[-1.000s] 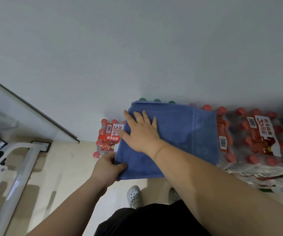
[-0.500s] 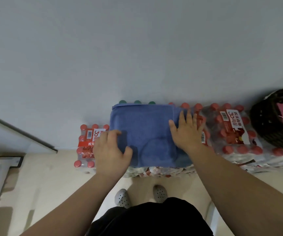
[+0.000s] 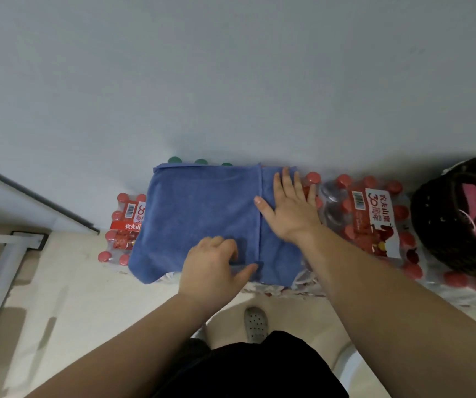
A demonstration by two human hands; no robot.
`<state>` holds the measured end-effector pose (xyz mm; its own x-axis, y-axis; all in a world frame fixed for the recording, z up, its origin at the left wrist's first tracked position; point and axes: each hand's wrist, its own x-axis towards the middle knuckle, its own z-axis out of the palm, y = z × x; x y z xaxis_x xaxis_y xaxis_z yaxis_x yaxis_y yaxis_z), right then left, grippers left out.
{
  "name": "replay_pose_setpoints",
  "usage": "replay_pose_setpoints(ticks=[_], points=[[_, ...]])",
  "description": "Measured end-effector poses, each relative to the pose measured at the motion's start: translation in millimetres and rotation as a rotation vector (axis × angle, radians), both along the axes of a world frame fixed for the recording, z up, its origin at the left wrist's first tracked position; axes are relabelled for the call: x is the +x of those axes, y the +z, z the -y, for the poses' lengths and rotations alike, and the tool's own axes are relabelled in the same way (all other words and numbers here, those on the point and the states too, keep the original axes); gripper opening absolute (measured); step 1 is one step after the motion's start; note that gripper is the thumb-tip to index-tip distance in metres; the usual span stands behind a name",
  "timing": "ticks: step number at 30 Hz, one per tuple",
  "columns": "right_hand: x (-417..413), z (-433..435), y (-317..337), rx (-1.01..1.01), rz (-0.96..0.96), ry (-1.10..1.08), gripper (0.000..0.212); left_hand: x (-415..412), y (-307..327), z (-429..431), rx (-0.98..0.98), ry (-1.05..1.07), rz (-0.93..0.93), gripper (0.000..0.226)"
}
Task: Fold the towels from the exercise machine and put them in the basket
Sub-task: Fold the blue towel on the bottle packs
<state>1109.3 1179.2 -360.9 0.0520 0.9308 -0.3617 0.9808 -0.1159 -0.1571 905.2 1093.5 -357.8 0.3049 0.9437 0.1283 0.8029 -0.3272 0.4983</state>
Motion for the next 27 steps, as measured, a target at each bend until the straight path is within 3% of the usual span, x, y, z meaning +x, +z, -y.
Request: replay_pose_setpoints(ticks=[3, 5, 8, 12, 18, 21, 23, 27], points=[[6, -1, 0, 0.052, -0.046, 0.032, 0.087, 20, -2, 16, -0.052, 0.079, -0.099, 0.054], [6, 5, 3, 0.19, -0.072, 0.068, 0.08, 32, -5, 22, -0.175, 0.158, -0.157, 0.059], [0, 11, 11, 0.338, -0.112, 0.156, 0.071, 45, -9, 27, -0.229, 0.229, -0.162, 0.049], [-8, 6, 18, 0.245, -0.152, 0.175, 0.059, 54, -12, 27, -0.238, 0.31, -0.12, 0.031], [-16, -3, 26, 0.099, -0.14, 0.116, 0.059, 52, -14, 30, -0.241, 0.309, -0.191, 0.022], [-18, -6, 29, 0.098, -0.143, 0.126, 0.053, 47, -8, 29, -0.234, 0.308, -0.161, 0.029], [-18, -8, 33, 0.133, -0.23, 0.103, 0.047, 43, 3, 28, -0.214, 0.33, -0.115, 0.03], [-11, -10, 57, 0.302, -0.615, 0.015, 0.044, 40, 43, 31, -0.123, 0.319, -0.006, 0.02]])
